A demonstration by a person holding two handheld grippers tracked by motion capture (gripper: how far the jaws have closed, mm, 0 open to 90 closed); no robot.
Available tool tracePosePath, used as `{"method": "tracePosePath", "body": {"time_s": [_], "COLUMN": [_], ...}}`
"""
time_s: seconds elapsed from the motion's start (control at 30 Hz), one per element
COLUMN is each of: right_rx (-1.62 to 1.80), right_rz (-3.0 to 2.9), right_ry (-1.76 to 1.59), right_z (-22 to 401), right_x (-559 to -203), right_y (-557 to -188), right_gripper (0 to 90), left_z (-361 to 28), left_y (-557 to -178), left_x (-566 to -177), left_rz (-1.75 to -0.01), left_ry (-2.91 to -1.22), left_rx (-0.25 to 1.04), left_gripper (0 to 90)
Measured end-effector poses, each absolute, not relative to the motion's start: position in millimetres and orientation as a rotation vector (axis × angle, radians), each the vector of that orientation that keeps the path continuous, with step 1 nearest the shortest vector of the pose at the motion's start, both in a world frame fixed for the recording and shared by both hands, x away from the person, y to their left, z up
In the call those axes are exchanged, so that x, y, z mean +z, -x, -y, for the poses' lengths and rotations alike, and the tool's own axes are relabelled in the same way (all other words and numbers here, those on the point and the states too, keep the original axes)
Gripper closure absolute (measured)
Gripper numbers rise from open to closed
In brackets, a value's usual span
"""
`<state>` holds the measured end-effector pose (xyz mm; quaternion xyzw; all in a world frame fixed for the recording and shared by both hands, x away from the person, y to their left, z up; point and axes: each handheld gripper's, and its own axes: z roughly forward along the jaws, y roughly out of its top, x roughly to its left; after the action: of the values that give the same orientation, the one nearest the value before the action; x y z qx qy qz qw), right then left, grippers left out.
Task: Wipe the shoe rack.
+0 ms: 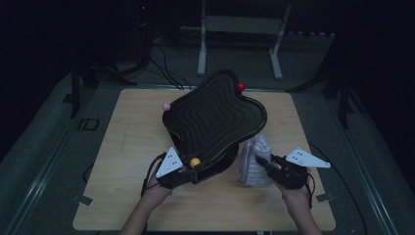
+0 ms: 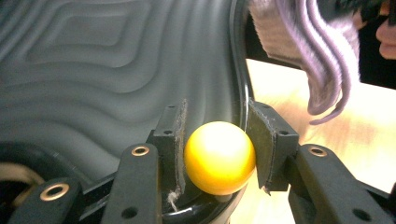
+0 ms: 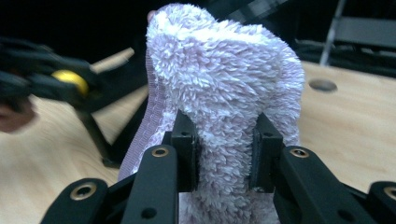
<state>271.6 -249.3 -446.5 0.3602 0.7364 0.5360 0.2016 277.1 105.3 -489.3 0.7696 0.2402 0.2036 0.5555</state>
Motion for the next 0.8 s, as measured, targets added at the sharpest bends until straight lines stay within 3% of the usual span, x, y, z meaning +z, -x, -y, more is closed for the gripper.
{"method": "tracePosePath", "body": {"time_s": [0.17, 0.23, 0.43, 0.63, 0.8], "right_rx": [1.565, 1.588, 1.649, 1.623, 1.567], "right_rz": [-2.051, -2.053, -2.104, -2.225, -2.308], "right_ry": [-0.929, -0.899, -0.804, -0.776, -0.764], "right_z": [239, 234, 196, 140, 115], "right_x": [-428, -423, -409, -432, -451], "right_y": [-265, -265, -272, -280, -286], "right_gripper": [69.0, 69.0, 68.7, 67.1, 54.4], "left_z": [-91, -93, -134, -172, -191], "left_y": [-278, -278, -279, -301, -322], "left_x": [-487, -483, -457, -453, -458], "left_rz": [-0.536, -0.541, -0.631, -0.777, -0.863], "left_ry": [-1.832, -1.807, -1.724, -1.705, -1.717], "left_rx": [0.440, 0.420, 0.544, 0.661, 0.700], "left_gripper": [57.8, 52.7, 47.8, 46.5, 44.9]}}
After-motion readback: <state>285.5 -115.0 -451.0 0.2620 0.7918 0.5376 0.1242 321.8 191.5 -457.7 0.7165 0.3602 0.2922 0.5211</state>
